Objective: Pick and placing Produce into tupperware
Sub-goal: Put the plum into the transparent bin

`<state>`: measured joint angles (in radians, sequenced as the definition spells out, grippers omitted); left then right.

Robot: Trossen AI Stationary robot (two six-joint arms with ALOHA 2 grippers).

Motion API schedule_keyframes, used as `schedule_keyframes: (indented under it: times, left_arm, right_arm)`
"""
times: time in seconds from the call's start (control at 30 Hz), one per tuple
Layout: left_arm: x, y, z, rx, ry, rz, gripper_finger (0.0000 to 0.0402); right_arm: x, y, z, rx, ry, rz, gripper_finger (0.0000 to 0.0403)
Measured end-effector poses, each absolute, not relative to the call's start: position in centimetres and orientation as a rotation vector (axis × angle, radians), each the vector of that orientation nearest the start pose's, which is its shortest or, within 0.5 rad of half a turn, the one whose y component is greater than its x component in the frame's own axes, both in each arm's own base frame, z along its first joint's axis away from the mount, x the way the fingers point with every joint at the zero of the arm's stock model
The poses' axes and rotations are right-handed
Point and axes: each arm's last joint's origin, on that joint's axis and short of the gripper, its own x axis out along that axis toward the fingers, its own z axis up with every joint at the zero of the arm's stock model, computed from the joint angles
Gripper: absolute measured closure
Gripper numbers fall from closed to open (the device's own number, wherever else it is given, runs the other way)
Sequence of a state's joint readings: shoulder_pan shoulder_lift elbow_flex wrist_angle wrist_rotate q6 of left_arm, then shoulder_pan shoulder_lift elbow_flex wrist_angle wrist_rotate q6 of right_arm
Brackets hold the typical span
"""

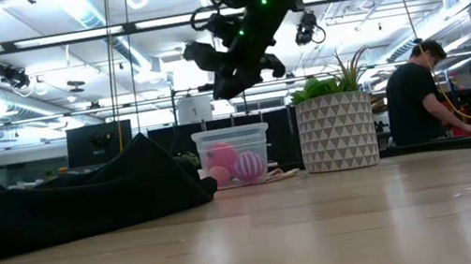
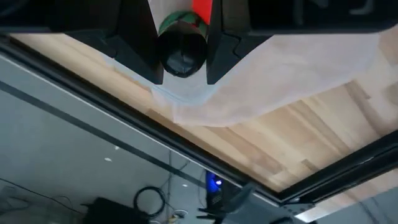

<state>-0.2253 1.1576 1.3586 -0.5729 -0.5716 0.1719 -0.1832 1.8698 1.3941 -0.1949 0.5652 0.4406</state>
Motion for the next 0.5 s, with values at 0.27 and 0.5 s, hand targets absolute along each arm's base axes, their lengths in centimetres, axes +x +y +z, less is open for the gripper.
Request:
schedule_keyframes:
  times: [0.27, 0.5]
  left_arm:
    - [22.6, -3.6, 42.0, 0.313, 0.372, 0.313, 0.0099]
    - [22.6, -3.6, 42.0, 0.312, 0.372, 0.313, 0.0099]
  right_arm:
    - [41.2, -9.8, 27.6, 0.126, 0.514, -0.771, 0.0283]
    - [39.9, -14.6, 31.1, 0.089, 0.623, -0.698, 0.0283]
